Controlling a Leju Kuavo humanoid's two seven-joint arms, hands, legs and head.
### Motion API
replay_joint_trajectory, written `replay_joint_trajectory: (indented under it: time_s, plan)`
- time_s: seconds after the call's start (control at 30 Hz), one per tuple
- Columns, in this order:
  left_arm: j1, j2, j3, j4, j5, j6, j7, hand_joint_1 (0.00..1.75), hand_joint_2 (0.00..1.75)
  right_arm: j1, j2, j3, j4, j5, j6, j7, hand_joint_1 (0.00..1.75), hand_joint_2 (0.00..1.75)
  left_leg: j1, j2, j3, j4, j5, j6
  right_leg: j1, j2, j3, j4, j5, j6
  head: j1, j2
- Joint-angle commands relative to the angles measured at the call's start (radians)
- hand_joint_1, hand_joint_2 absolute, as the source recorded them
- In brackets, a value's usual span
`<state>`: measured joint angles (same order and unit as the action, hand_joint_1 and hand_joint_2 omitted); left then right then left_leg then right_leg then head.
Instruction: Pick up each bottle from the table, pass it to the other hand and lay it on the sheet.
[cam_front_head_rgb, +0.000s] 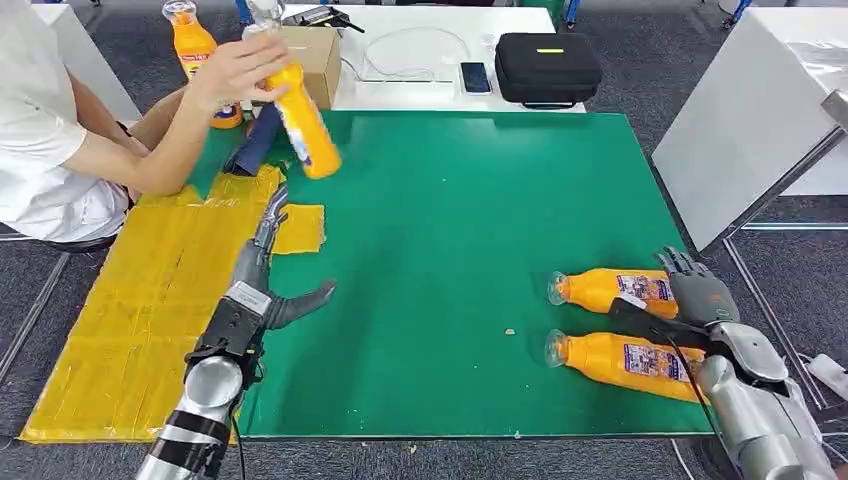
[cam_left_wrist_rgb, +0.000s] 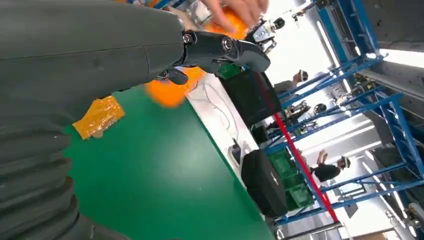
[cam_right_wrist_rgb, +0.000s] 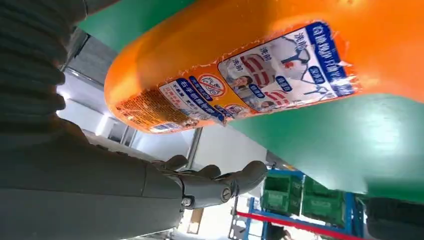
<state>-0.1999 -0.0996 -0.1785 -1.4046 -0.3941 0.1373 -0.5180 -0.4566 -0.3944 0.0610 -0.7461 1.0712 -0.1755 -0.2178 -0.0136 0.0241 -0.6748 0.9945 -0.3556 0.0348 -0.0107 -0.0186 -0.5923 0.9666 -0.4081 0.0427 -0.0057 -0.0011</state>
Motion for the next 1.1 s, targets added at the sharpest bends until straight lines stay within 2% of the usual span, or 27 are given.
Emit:
replay_joint_trajectory:
  time_s: [0.03,0.23,0.27,0.3,0.33,0.37,0.57,0.6,0.73,0.9,1.1]
  plan:
    - [-0.055,0.005,-0.029,0.089,0.012,-0.014,0.001,0.00,1.75,-0.110,0.037,0.015,0.184,0.027,-0.026,0.018,0.00,1.75,0.001,0.000,0.004,0.000,-0.002,-0.002,0.000,0.002,0.003,0.000,-0.001,-0.001,0.000,0.000]
    - [-0.088,0.003,-0.049,0.129,0.031,-0.035,-0.003,0.00,1.75,-0.209,0.051,0.055,0.333,0.106,-0.003,0.075,0.00,1.75,0.001,0.001,0.003,0.000,-0.001,-0.002,0.000,0.003,0.003,0.000,0.000,-0.001,0.000,0.000]
    - [-0.094,0.003,-0.055,0.136,0.032,-0.037,-0.003,0.00,1.75,-0.220,0.052,0.070,0.355,0.132,-0.013,0.087,0.14,1.75,0.001,0.000,0.005,0.001,-0.002,-0.003,0.000,0.003,0.004,0.000,-0.001,-0.002,0.000,0.000]
    - [-0.095,0.002,-0.058,0.138,0.033,-0.037,-0.003,0.00,1.75,-0.226,0.057,0.078,0.366,0.141,-0.003,0.084,1.38,1.75,0.001,0.000,0.004,0.001,-0.002,-0.003,0.000,0.003,0.004,0.000,-0.001,-0.002,0.000,0.000]
    - [-0.095,0.002,-0.059,0.139,0.036,-0.038,-0.003,0.00,1.75,-0.230,0.063,0.082,0.375,0.144,0.010,0.075,1.69,1.75,0.000,0.000,0.002,0.000,0.000,-0.001,0.000,0.002,0.002,0.000,0.000,-0.001,0.000,0.000]
    - [-0.095,0.003,-0.061,0.140,0.040,-0.040,-0.003,0.00,1.75,-0.234,0.067,0.088,0.383,0.148,0.026,0.068,1.75,1.75,0.001,0.000,0.005,0.001,-0.002,-0.002,0.000,0.003,0.005,0.000,-0.001,-0.002,0.000,0.000]
    - [-0.095,0.004,-0.064,0.141,0.043,-0.042,-0.004,0.00,1.75,-0.239,0.069,0.095,0.392,0.152,0.054,0.062,1.75,1.75,0.001,0.001,0.005,0.001,-0.002,-0.002,0.000,0.004,0.005,0.000,-0.001,-0.001,0.000,0.000]
    - [-0.106,0.004,-0.078,0.165,0.056,-0.049,-0.007,0.00,1.75,-0.257,0.046,0.144,0.421,0.181,0.160,0.055,1.75,1.75,0.001,0.000,0.006,0.001,-0.002,-0.003,0.000,0.004,0.005,0.000,-0.001,-0.001,0.000,0.000]
    - [-0.116,0.003,-0.089,0.190,0.070,-0.049,-0.015,0.00,1.75,-0.252,0.021,0.182,0.436,0.189,0.228,0.031,1.75,1.75,0.002,-0.002,0.006,0.000,-0.001,-0.002,0.001,0.000,0.006,-0.001,-0.001,-0.001,0.000,0.000]
    - [-0.119,0.002,-0.091,0.193,0.071,-0.049,-0.016,0.00,1.75,-0.249,0.015,0.186,0.438,0.188,0.235,0.027,1.75,1.75,0.002,-0.004,0.007,-0.001,0.000,-0.001,0.001,-0.002,0.006,-0.002,0.000,-0.001,0.000,0.000]
    - [-0.135,0.001,-0.105,0.221,0.080,-0.048,-0.026,0.00,1.75,-0.246,-0.010,0.237,0.440,0.170,0.299,-0.010,1.75,1.75,0.003,-0.006,0.009,0.000,0.000,-0.001,0.001,-0.003,0.009,-0.002,-0.001,-0.001,0.001,0.000]
